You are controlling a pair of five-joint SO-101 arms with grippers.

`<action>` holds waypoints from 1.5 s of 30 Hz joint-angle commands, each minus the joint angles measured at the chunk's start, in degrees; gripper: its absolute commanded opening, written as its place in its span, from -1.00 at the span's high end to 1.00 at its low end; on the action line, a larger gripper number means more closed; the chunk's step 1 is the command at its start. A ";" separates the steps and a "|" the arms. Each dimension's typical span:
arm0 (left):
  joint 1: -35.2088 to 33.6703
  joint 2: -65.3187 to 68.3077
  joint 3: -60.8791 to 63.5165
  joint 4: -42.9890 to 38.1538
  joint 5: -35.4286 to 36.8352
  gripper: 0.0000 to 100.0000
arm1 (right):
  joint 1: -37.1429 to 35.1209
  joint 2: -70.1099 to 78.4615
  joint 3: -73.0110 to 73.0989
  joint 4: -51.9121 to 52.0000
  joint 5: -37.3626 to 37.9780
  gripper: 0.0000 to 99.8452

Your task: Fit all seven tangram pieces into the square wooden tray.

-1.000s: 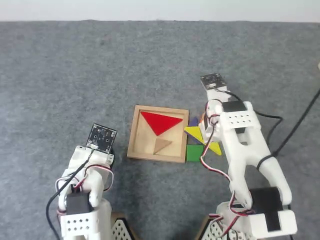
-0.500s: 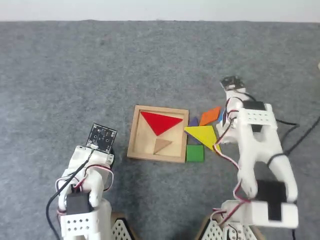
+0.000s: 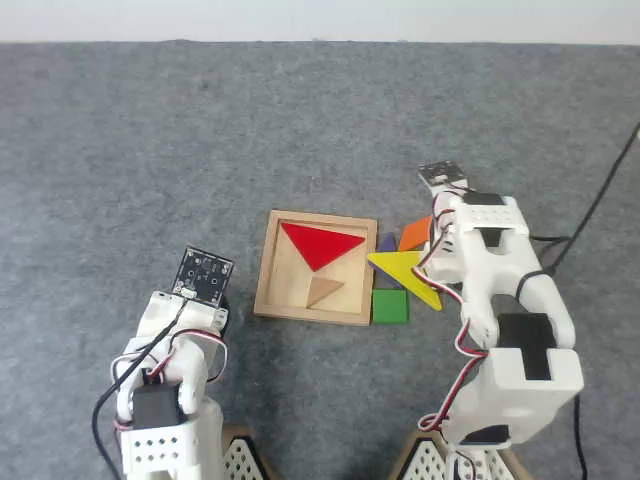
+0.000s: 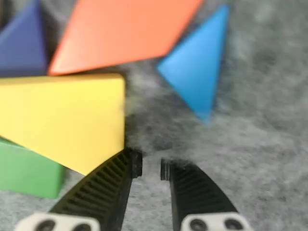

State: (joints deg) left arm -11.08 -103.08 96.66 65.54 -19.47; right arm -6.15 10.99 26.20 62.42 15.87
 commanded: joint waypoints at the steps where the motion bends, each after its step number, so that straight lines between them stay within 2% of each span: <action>1: -0.26 -0.62 -0.22 -0.09 -0.53 0.73 | -6.20 0.66 -2.37 -1.19 0.44 0.88; 16: -0.26 -0.62 -0.22 -0.09 -0.53 0.73 | -12.97 0.66 -5.19 -3.21 -1.05 0.88; 26: -0.26 -0.62 -0.22 -0.09 -0.53 0.73 | -21.76 0.66 -11.16 0.04 -1.67 0.88; 30: -0.26 -0.62 -0.22 -0.09 -0.53 0.73 | -22.64 0.66 -15.47 3.82 -1.76 0.88; 38: -0.26 -0.62 -0.22 -0.09 -0.53 0.73 | -22.37 0.57 -16.44 3.56 -1.93 0.88; 40: -0.26 -0.62 -0.22 -0.09 -0.53 0.73 | -21.14 -0.22 -16.79 2.77 -5.01 0.88; 45: -0.18 -0.62 -0.22 -0.09 -0.53 0.73 | -15.78 -5.14 -16.70 -1.01 -19.25 0.87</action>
State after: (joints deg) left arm -11.08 -103.08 96.66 65.54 -19.47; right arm -24.62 11.25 12.66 63.74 3.65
